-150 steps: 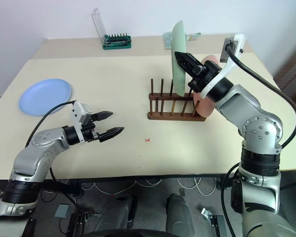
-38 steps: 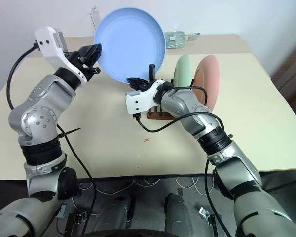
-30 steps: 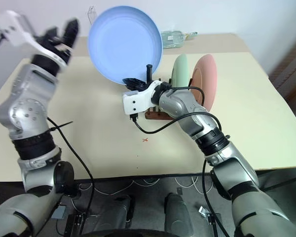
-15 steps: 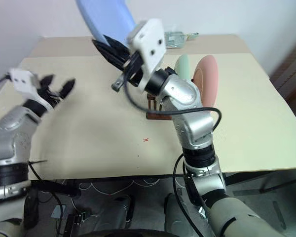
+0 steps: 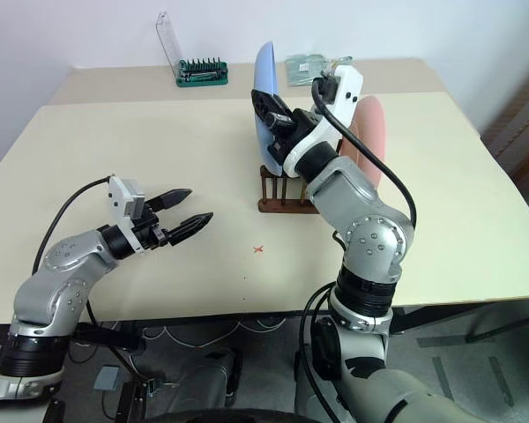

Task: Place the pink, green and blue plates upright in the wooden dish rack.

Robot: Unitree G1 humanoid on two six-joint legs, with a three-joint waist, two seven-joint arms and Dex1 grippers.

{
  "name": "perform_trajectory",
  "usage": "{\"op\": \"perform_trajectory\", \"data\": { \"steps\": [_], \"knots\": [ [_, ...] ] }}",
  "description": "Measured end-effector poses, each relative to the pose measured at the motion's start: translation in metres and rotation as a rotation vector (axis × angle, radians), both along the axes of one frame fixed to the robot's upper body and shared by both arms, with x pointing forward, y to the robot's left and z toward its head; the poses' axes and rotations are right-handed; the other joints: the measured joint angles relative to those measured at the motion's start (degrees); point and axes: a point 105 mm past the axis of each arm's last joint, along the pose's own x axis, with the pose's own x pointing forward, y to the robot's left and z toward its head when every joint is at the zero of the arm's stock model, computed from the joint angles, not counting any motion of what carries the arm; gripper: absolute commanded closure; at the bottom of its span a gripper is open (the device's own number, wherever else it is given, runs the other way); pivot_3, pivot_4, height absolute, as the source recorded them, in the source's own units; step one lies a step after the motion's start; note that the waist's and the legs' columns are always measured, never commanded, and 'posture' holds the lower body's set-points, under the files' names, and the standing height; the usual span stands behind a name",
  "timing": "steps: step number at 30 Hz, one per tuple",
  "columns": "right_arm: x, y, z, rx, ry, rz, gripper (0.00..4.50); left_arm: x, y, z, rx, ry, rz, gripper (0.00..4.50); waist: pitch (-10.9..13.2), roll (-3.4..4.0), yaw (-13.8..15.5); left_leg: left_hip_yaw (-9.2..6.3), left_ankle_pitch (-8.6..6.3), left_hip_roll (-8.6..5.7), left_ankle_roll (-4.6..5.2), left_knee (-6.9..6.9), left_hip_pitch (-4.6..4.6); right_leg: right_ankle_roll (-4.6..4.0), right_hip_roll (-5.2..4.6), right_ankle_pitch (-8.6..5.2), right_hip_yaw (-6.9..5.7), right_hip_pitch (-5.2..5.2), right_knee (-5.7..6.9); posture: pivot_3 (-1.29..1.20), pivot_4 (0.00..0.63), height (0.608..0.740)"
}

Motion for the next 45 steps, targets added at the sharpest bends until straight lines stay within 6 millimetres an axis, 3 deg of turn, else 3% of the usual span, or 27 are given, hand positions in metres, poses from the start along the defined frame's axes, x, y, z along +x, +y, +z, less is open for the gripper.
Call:
{"op": "perform_trajectory", "data": {
  "steps": [10,13,19,27,30,35,41,45],
  "knots": [
    [0.005,0.002,-0.016,0.014,0.124,0.006,4.50,-0.001,-0.001,0.001,0.005,-0.007,-0.001,0.46,0.00,0.00,-0.04,0.00,0.00,0.02,0.01,0.00,0.00,0.00,0.02,0.00,0.00,0.00,0.00,0.00,0.150,0.740],
    [0.008,-0.001,-0.019,0.018,0.152,-0.001,3.48,-0.001,-0.001,0.001,0.007,-0.008,-0.001,0.40,0.00,0.00,-0.05,0.00,0.00,0.02,0.01,0.00,0.00,0.00,0.02,0.00,0.00,0.00,0.00,0.00,0.150,0.740],
    [0.009,-0.003,-0.021,0.005,0.164,-0.008,0.69,-0.001,-0.003,0.003,0.014,-0.020,0.000,0.40,0.00,0.00,-0.06,0.01,0.00,0.02,0.01,0.00,0.00,0.00,0.03,0.00,0.00,0.00,0.00,0.00,0.150,0.740],
    [0.009,-0.003,-0.018,-0.178,0.064,-0.031,0.69,-0.001,-0.003,0.003,0.015,-0.019,0.003,0.40,0.00,0.00,-0.06,0.03,0.00,0.03,0.01,0.00,0.00,0.00,0.03,0.00,-0.01,0.01,-0.01,0.00,0.150,0.740],
    [0.009,-0.006,-0.016,-0.338,-0.012,-0.048,0.69,-0.001,-0.003,0.003,0.016,-0.019,0.003,0.40,0.01,0.01,0.03,0.05,0.00,0.03,0.01,0.01,-0.02,0.01,0.02,0.00,-0.01,0.02,-0.06,0.00,0.150,0.740],
    [0.003,-0.027,0.001,-0.609,-0.194,-0.105,0.69,-0.001,-0.004,0.002,0.019,-0.019,0.003,0.40,0.01,0.02,0.22,0.07,0.00,0.04,0.03,0.00,-0.05,0.02,0.02,-0.01,-0.02,0.05,-0.15,0.00,0.150,0.740],
    [-0.006,-0.044,0.011,-0.667,-0.262,-0.079,0.69,-0.001,-0.005,0.001,0.018,-0.015,-0.005,0.40,0.01,0.01,0.33,0.08,-0.01,0.07,0.03,0.00,-0.05,0.01,0.03,-0.01,-0.02,0.07,-0.16,0.00,0.150,0.740],
    [-0.028,-0.065,0.011,-0.765,-0.345,-0.041,0.69,0.001,-0.004,-0.001,0.021,-0.007,-0.009,0.40,0.02,-0.01,0.74,0.08,-0.03,0.05,0.08,0.08,-0.18,0.03,0.00,-0.01,-0.05,0.10,-0.27,0.00,0.150,0.740]
  ]
}}
